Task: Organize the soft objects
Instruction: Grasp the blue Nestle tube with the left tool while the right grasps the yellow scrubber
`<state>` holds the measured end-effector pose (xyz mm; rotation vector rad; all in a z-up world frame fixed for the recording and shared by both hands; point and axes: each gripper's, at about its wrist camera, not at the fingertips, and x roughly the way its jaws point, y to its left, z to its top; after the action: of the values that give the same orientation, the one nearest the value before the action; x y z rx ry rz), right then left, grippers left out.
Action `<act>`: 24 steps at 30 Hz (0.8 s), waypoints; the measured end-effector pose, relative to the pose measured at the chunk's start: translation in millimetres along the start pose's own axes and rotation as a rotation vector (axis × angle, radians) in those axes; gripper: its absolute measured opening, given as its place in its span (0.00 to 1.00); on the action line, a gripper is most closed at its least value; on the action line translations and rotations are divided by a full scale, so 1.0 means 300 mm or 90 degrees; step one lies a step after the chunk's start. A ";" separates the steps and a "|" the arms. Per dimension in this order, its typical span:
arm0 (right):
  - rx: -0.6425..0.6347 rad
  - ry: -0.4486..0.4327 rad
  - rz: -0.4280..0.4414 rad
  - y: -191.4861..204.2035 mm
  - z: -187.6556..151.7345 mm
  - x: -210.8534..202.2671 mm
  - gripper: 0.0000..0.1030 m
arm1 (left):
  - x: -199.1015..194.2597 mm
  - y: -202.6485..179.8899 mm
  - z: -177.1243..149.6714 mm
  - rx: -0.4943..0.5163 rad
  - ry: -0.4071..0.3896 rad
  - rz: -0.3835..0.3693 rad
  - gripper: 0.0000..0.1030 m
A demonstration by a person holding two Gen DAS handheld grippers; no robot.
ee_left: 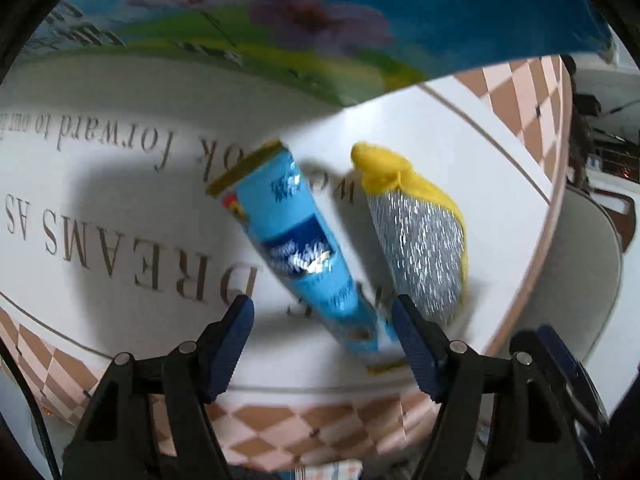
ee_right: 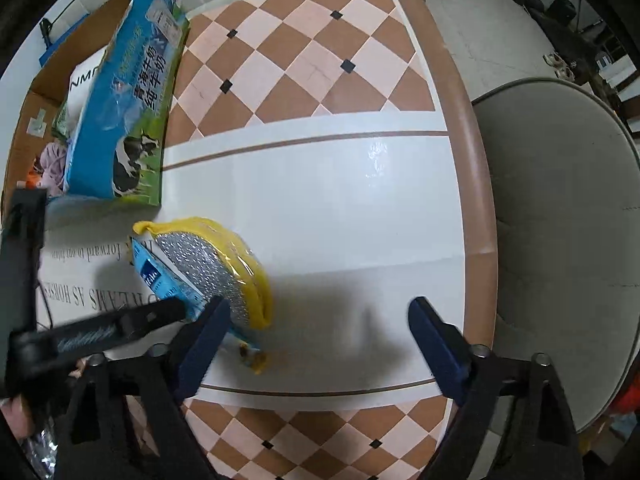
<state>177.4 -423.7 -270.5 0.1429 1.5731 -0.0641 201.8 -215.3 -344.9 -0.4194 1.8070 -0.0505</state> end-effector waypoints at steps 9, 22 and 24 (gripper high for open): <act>-0.057 0.015 0.024 0.060 0.017 0.034 0.71 | 0.003 0.004 -0.061 0.127 -0.022 0.144 0.33; -0.224 0.014 -0.013 0.357 0.052 0.158 0.71 | -0.079 0.296 -0.055 0.116 -0.035 0.172 0.29; -0.243 0.023 -0.047 0.393 0.066 0.198 0.71 | -0.079 0.296 -0.044 0.131 -0.024 0.176 0.31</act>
<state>212.4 -306.4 -324.2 -0.2153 1.5972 0.1818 171.6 -127.4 -341.6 -0.0232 1.7861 -0.0345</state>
